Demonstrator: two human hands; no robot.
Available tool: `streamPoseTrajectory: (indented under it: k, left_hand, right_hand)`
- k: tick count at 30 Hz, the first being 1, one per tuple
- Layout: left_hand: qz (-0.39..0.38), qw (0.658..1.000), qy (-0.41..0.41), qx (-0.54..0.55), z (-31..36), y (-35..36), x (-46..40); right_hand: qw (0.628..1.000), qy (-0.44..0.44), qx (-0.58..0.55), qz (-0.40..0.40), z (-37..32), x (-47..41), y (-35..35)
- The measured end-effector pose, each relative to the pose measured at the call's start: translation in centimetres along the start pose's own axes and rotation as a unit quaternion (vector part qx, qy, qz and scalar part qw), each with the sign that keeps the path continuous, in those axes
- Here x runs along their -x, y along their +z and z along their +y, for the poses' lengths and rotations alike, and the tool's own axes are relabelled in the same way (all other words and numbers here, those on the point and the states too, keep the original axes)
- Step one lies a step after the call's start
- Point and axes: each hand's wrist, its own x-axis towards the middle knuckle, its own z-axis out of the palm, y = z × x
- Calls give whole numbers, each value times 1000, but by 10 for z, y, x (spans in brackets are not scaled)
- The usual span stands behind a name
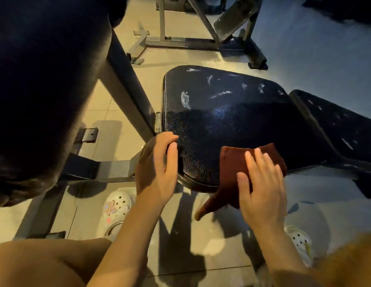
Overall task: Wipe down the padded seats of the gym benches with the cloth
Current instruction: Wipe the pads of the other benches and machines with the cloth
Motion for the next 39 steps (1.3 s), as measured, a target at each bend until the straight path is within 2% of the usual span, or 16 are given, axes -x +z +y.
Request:
streamPoseTrajectory:
  k: [3,6,9,13,18,22,27,29,34,36,39]
  left_hand:
    - [-9,998,64,10,4,3,-12]
    - [-75,983,143,-81,8,-2,-27]
    - [-135,964,180,-143,16,-7,-45]
    - [-188,946,220,-150,24,-14,-48]
    - [-228,930,252,-142,26,-10,-41]
    - [-272,912,257,-166,23,2,-35]
    - [-220,904,300,-212,18,17,-25]
    - [-206,903,311,-215,17,19,-24]
    - [-202,907,302,-216,13,20,-21]
    - [-206,913,287,-203,12,21,-20]
    - [-214,914,285,-191,10,18,-22]
  right_hand:
    - [993,105,-41,39,10,-15,1]
    - [976,158,-96,117,-18,-14,18]
    - [962,142,-125,196,-68,2,41]
    - [959,106,-109,240,-122,11,65]
    - [960,41,-66,268,-87,15,72]
    - [926,144,-171,303,-36,-7,56]
    - [908,197,-226,293,15,-32,40]
    - [883,222,-275,309,11,-34,42]
    - [756,327,-472,314,-39,-29,44]
    - [736,344,-497,306,-65,-21,49]
    - [734,354,-490,310,-103,-7,57]
